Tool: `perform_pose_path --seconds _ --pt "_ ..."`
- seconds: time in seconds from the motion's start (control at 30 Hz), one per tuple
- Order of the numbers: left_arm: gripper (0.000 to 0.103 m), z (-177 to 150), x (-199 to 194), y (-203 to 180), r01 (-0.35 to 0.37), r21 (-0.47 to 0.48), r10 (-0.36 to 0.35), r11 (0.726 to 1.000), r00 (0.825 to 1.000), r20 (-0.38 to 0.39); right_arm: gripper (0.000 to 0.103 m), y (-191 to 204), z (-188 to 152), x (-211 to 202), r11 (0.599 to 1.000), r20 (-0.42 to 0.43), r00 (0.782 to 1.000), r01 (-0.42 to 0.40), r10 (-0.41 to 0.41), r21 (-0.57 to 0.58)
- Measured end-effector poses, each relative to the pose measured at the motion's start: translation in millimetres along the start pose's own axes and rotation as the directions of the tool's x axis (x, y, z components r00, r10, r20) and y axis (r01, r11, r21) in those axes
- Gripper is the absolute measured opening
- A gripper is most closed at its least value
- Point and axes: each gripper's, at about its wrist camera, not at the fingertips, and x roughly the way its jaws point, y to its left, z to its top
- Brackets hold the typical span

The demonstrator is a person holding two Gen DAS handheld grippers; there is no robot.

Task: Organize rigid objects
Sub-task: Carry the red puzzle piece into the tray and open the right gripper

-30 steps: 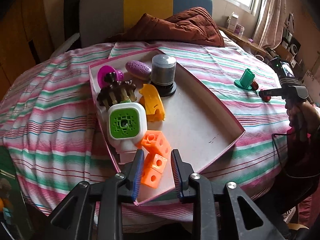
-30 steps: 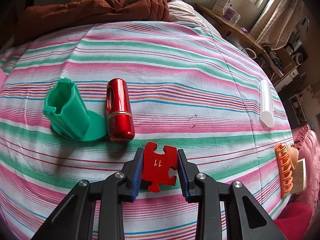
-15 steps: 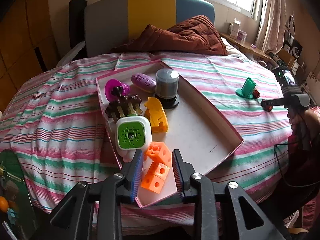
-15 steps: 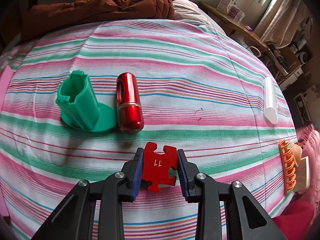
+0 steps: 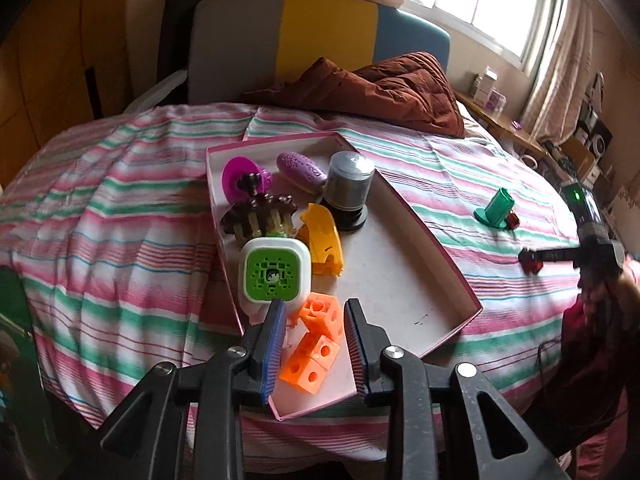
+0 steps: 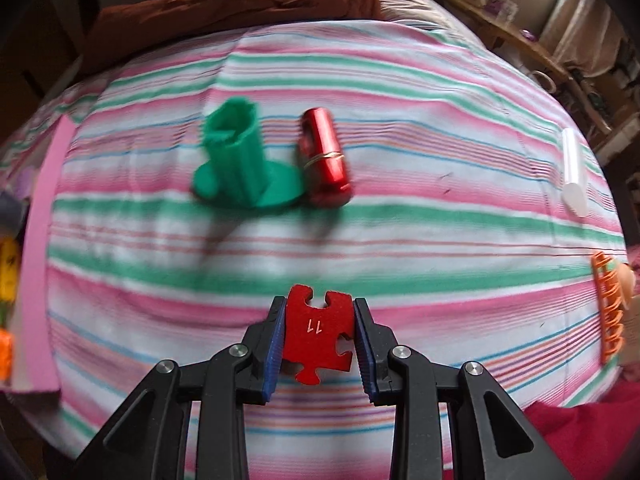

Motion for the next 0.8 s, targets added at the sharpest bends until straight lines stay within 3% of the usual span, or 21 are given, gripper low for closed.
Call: perform_pose_path --seconds 0.23,0.47,0.8 --pt "0.029 -2 0 14 -0.006 -0.06 0.006 0.998 1.0 0.003 0.032 36 -22 -11 0.993 -0.001 0.996 -0.09 0.09 -0.07" --pt "0.029 -4 -2 18 -0.014 -0.078 0.016 0.997 1.0 0.018 0.033 69 -42 -19 0.983 0.045 0.992 -0.11 0.118 -0.147" --pt "0.029 -9 -5 31 -0.045 -0.123 0.048 0.991 0.999 0.02 0.032 83 -58 -34 0.965 0.097 0.964 -0.238 0.249 -0.107"
